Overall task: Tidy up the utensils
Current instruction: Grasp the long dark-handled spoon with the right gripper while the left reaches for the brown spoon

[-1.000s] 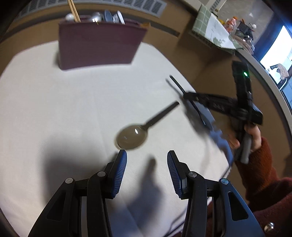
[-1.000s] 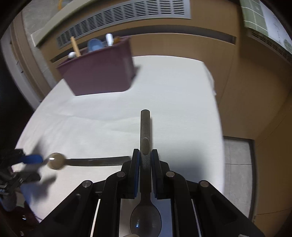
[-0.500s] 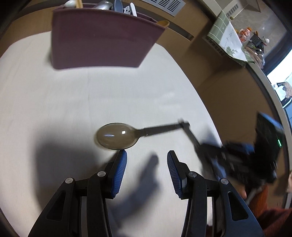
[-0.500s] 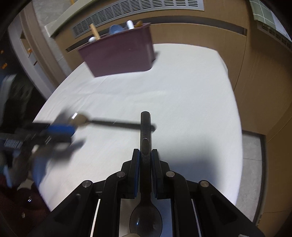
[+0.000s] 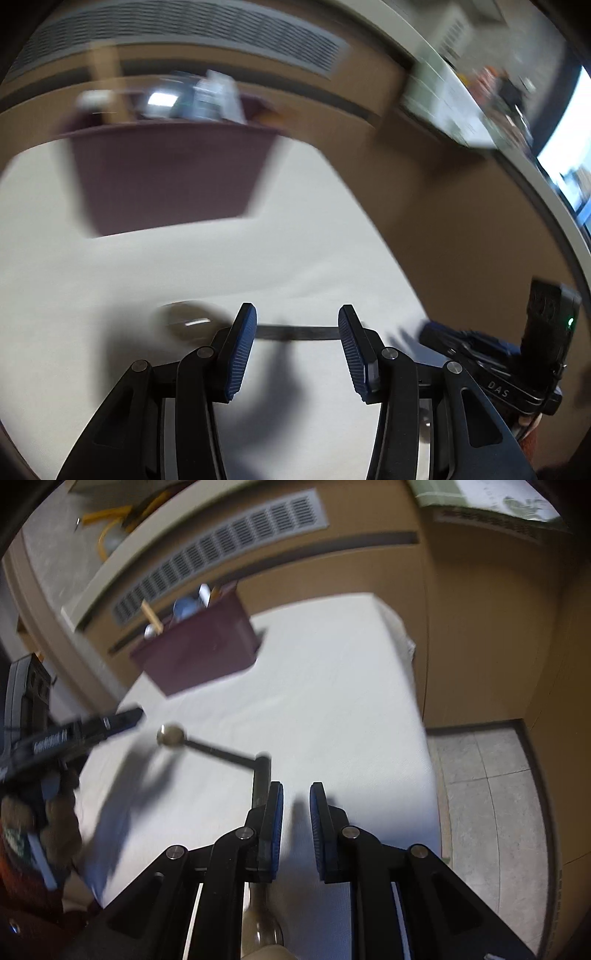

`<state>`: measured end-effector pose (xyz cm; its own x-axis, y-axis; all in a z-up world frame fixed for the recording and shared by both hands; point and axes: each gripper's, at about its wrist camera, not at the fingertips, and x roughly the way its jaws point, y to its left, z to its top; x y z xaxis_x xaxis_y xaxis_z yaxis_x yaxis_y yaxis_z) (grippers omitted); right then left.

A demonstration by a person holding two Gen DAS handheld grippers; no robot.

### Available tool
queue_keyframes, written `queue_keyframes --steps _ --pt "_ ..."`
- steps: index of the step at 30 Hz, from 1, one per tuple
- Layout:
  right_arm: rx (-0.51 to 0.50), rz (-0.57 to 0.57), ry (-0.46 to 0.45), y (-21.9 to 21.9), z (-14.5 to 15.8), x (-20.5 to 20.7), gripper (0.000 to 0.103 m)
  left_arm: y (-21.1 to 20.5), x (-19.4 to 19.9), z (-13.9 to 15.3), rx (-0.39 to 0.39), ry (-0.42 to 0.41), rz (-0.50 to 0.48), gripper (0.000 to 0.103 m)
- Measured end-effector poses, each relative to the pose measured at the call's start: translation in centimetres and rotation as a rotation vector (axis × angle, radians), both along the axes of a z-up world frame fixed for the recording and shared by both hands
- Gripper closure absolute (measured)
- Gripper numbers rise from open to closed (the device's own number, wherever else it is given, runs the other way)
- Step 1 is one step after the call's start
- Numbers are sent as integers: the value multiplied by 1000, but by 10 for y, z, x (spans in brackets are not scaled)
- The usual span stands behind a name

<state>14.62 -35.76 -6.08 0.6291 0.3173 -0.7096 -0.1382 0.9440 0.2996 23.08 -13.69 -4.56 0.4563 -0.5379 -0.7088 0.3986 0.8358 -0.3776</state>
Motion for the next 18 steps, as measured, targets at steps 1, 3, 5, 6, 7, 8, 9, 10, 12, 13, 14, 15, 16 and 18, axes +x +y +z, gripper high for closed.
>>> queue_keyframes --steps 1,3,5,6,7,8,9,10,12,13,14,15,16,18 --pt "-3 -11 -4 1 0 2 88 -13 4 -4 14 4 -22 56" --pt "-28 -15 3 4 0 3 88 -33 20 -16 34 53 -59 56" --pt "-69 3 9 7 -1 0 88 -42 29 -27 23 116 -99 56" --pt "-95 18 13 10 -2 -3 88 -43 28 -30 17 129 -117 56" --pt "-118 37 18 12 -3 -6 88 -43 25 -32 15 134 -138 56" --pt "-131 57 24 11 -4 -10 88 -40 19 -32 17 126 -156 56" --pt "-130 76 29 12 -6 -12 88 -34 12 -32 22 108 -173 56" --pt "-117 94 36 12 -8 -15 88 -29 8 -32 28 101 -185 56" --pt "-52 145 58 14 -12 -18 88 -9 -4 -31 32 99 -203 57" --pt "-33 159 61 15 -13 -19 88 0 -10 -31 37 92 -206 57" --pt "-11 175 64 18 -14 -19 88 12 -17 -30 62 78 -197 56" --pt "-4 183 67 21 -16 -19 88 21 -24 -29 84 64 -185 56" --pt "-8 188 72 26 -18 -17 87 31 -30 -28 108 48 -165 56" --pt "-48 179 71 34 -21 -14 86 55 -40 -23 143 20 -96 56"
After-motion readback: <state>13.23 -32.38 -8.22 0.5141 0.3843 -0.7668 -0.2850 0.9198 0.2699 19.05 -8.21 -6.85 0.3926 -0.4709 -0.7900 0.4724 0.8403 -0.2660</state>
